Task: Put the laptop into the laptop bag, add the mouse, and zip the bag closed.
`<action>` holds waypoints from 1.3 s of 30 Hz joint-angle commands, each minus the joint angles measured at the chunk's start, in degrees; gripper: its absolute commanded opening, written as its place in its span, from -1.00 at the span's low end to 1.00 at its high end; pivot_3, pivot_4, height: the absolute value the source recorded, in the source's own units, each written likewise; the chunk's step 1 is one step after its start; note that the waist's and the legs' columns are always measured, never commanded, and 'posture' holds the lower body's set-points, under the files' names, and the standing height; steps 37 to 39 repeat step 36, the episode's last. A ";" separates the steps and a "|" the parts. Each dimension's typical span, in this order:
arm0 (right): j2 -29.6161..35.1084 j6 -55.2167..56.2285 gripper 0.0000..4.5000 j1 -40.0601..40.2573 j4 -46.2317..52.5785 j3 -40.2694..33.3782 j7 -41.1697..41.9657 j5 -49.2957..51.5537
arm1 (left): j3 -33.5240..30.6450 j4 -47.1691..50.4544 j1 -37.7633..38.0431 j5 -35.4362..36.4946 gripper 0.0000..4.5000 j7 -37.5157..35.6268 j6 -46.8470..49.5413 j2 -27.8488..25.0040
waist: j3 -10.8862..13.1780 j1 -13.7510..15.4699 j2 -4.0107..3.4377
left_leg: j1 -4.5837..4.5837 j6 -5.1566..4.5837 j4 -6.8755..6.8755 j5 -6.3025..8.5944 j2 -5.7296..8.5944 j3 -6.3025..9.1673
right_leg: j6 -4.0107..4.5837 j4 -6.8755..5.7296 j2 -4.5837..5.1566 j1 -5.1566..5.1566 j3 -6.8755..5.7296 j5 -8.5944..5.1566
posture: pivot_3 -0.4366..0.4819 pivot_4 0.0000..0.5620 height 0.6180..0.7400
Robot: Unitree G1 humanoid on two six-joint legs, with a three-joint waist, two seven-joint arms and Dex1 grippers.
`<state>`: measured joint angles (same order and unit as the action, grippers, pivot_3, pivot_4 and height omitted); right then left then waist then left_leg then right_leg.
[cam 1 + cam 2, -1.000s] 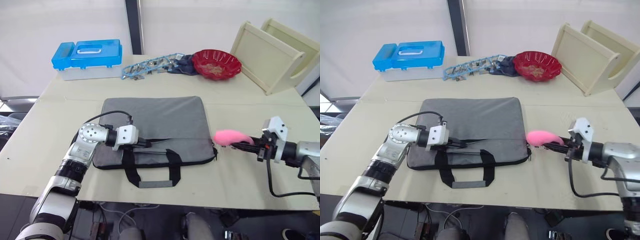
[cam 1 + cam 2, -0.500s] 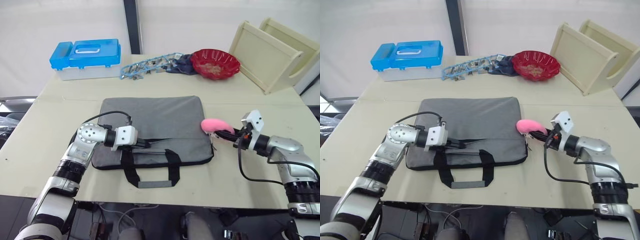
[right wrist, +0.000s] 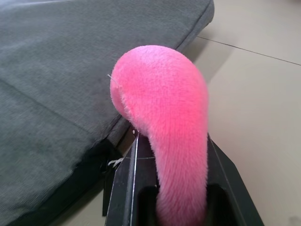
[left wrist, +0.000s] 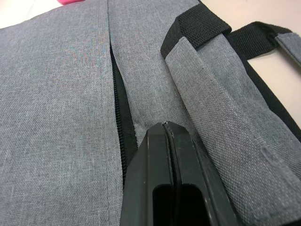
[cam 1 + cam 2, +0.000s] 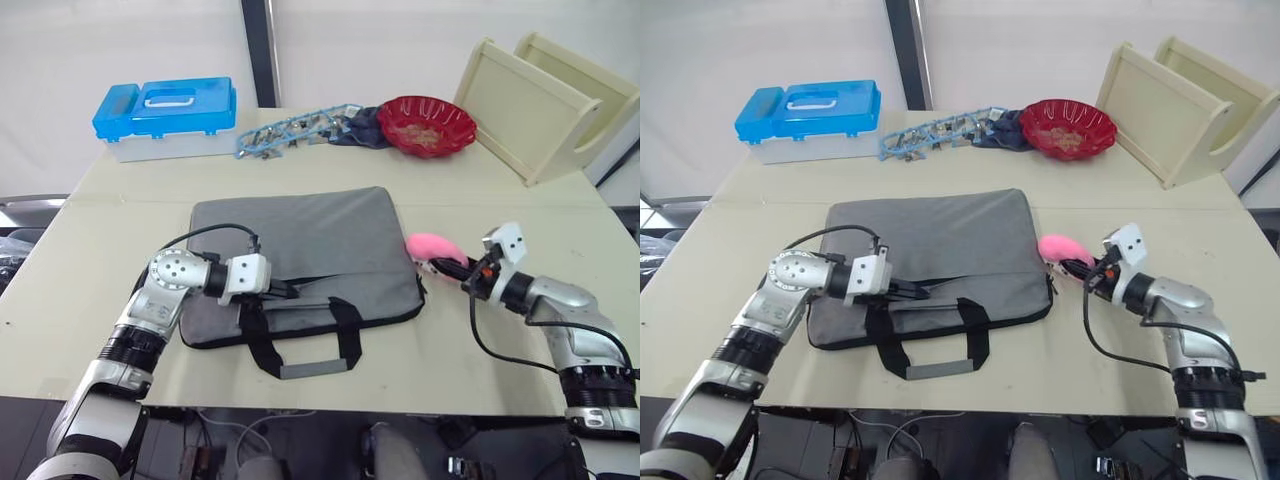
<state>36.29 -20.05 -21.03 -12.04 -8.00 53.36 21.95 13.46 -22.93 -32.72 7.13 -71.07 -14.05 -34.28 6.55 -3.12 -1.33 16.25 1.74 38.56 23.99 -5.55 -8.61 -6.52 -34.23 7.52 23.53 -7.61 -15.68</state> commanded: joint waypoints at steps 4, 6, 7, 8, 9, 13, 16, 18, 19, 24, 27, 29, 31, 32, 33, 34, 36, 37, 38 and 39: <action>5.86 1.96 0.30 1.37 6.90 -2.12 7.40 2.35 | -3.63 6.65 8.23 7.31 -0.63 -2.08 11.55 -1.72 | 0.51 -0.03 -0.07 | 0.04 0.00 -0.22 0.00 0.01 -0.04 | -0.01 0.14 -0.02 0.09 -0.02 0.01 | -0.05 -0.47 1.00; 9.01 2.64 0.66 0.72 6.53 -3.86 9.90 2.86 | -8.79 11.35 9.97 10.95 -0.31 -0.16 15.37 -4.21 | 1.10 -0.06 -0.02 | 0.06 0.01 -0.25 -0.01 0.02 -0.12 | -0.03 0.16 -0.02 0.18 0.01 0.02 | -0.05 -0.47 1.00; 10.78 3.21 0.88 0.53 6.02 -4.37 11.32 2.86 | -11.52 13.55 11.01 12.83 -0.08 0.89 17.59 -5.44 | 1.44 -0.06 0.13 | 0.05 0.02 -0.25 -0.01 0.04 -0.15 | -0.07 0.18 -0.01 0.29 0.02 0.04 | -0.05 -0.47 1.00; 12.72 3.24 1.00 -0.05 5.37 -4.89 12.99 3.09 | -14.32 15.42 12.13 14.56 0.13 2.11 19.58 -6.72 | 1.58 -0.07 0.17 | 0.11 0.05 -0.20 -0.03 0.04 -0.15 | -0.11 0.17 -0.02 0.43 0.01 0.06 | -0.05 -0.47 1.00; 14.91 3.26 1.00 -1.65 3.80 -5.58 14.15 3.00 | -17.78 17.39 13.55 16.22 0.31 3.35 21.80 -8.55 | 1.81 -0.09 0.24 | 0.14 0.05 -0.18 -0.04 0.03 -0.15 | -0.12 0.15 -0.02 0.48 0.01 0.06 | -0.05 -0.47 1.00; 21.74 3.07 1.00 -8.56 -2.17 -7.05 17.11 2.73 | -30.53 20.65 20.03 18.78 0.98 5.57 25.87 -16.76 | 2.84 -0.26 0.54 | 1.04 0.06 0.51 -0.04 0.01 -0.24 | -0.21 -0.32 0.01 1.46 0.21 0.13 | -0.05 -0.47 1.00; 24.25 8.35 1.00 -13.46 -9.67 -6.61 16.68 -0.76 | -37.70 18.90 23.39 18.99 0.98 6.36 27.33 -21.32 | 2.99 -0.14 0.71 | 1.25 0.08 0.53 -0.06 0.00 -0.34 | -0.21 -0.41 0.01 1.74 0.27 0.13 | -0.05 -0.47 1.00; 25.52 12.94 1.00 -16.39 -15.47 -5.33 17.13 -3.72 | -41.56 15.56 24.53 18.08 0.98 6.68 27.11 -23.97 | 3.05 0.17 0.76 | 1.29 0.08 0.51 -0.05 0.01 -0.42 | -0.21 -0.33 0.05 1.77 0.30 0.13 | -0.05 -0.47 1.00; 25.89 14.70 1.00 -17.52 -18.02 -4.71 17.76 -4.78 | -42.67 14.29 24.92 17.61 0.98 6.72 27.03 -24.94 | 3.08 0.29 0.78 | 1.33 0.09 0.51 -0.04 0.02 -0.46 | -0.22 -0.30 0.07 1.79 0.31 0.13 | -0.05 -0.47 1.00; 27.56 28.55 1.00 -25.30 -36.62 0.96 20.32 -13.14 | -44.47 -6.06 22.10 10.02 0.98 10.35 16.61 -32.64 | 3.29 -0.38 0.80 | 1.37 0.13 0.37 -0.01 0.03 -0.70 | -0.25 -0.21 0.06 1.94 0.33 0.15 | -0.05 -0.47 1.00; 26.97 31.50 1.00 -28.46 -42.77 2.11 21.09 -14.84 | -42.07 -12.84 18.12 8.74 0.98 9.34 12.78 -34.21 | 3.31 -0.72 0.79 | 1.25 0.14 0.22 -0.02 0.03 -0.87 | -0.26 -0.21 0.06 1.95 0.28 0.15 | -0.05 -0.47 1.00; 26.73 32.33 1.00 -29.78 -45.34 2.60 21.73 -15.44 | -40.83 -15.30 16.27 8.10 0.98 8.48 11.02 -34.38 | 3.32 -1.29 0.79 | 1.26 0.14 0.25 -0.02 0.03 -0.91 | -0.29 -0.22 0.07 1.95 0.29 0.17 | -0.05 -0.47 1.00; 26.58 32.94 1.00 -30.68 -47.11 2.83 22.21 -15.93 | -39.76 -17.27 14.60 7.63 0.98 7.98 9.80 -34.36 | 3.32 -1.84 0.80 | 1.24 0.14 0.24 -0.02 0.02 -0.93 | -0.30 -0.23 0.07 1.95 0.23 0.17 | -0.05 -0.47 1.00; 26.54 33.61 1.00 -30.95 -47.74 2.87 22.19 -16.24 | -39.25 -18.18 13.84 7.52 0.98 7.82 9.29 -34.36 | 3.36 -2.09 0.85 | 1.20 0.14 0.23 -0.02 0.02 -0.98 | -0.31 -0.25 0.07 1.95 0.21 0.17 | -0.05 -0.47 1.00; 26.48 34.23 1.00 -31.14 -48.20 2.86 22.14 -16.52 | -38.88 -18.99 13.28 7.46 0.98 7.69 8.81 -34.38 | 3.37 -2.25 0.87 | 1.16 0.14 0.21 -0.03 0.00 -1.01 | -0.31 -0.28 0.06 1.95 0.20 0.17 | -0.05 -0.47 1.00; 26.43 34.00 1.00 -31.37 -48.59 2.80 22.43 -16.57 | -38.53 -19.63 12.91 7.38 0.98 7.59 8.43 -34.44 | 3.37 -2.39 0.88 | 1.14 0.15 0.21 -0.03 0.00 -1.03 | -0.31 -0.29 0.07 1.95 0.20 0.17 | -0.05 -0.47 1.00; 26.48 34.05 1.00 -31.52 -49.08 2.59 22.58 -16.64 | -38.20 -20.49 12.71 7.69 0.98 6.83 8.69 -34.62 | 3.38 -2.87 0.89 | 1.12 0.15 0.21 -0.03 0.00 -1.08 | -0.31 -0.32 0.08 1.95 0.22 0.17 | -0.05 -0.47 1.00; 26.48 34.05 1.00 -31.52 -49.08 2.59 22.58 -16.64 | -38.20 -20.49 12.71 7.69 0.98 6.83 8.69 -34.62 | 3.38 -2.87 0.89 | 1.12 0.15 0.21 -0.03 0.00 -1.08 | -0.31 -0.32 0.08 1.95 0.22 0.17 | -0.05 -0.47 1.00; 26.48 34.05 1.00 -31.52 -49.08 2.59 22.58 -16.64 | -38.20 -20.49 12.71 7.69 0.98 6.83 8.69 -34.62 | 3.38 -2.87 0.89 | 1.12 0.15 0.21 -0.03 0.00 -1.08 | -0.31 -0.32 0.08 1.95 0.22 0.17 | -0.05 -0.47 1.00; 26.48 34.05 1.00 -31.52 -49.08 2.59 22.58 -16.64 | -38.20 -20.49 12.71 7.69 0.98 6.83 8.69 -34.62 | 3.38 -2.87 0.89 | 1.12 0.15 0.21 -0.03 0.00 -1.08 | -0.31 -0.32 0.08 1.95 0.22 0.17 | -0.05 -0.47 1.00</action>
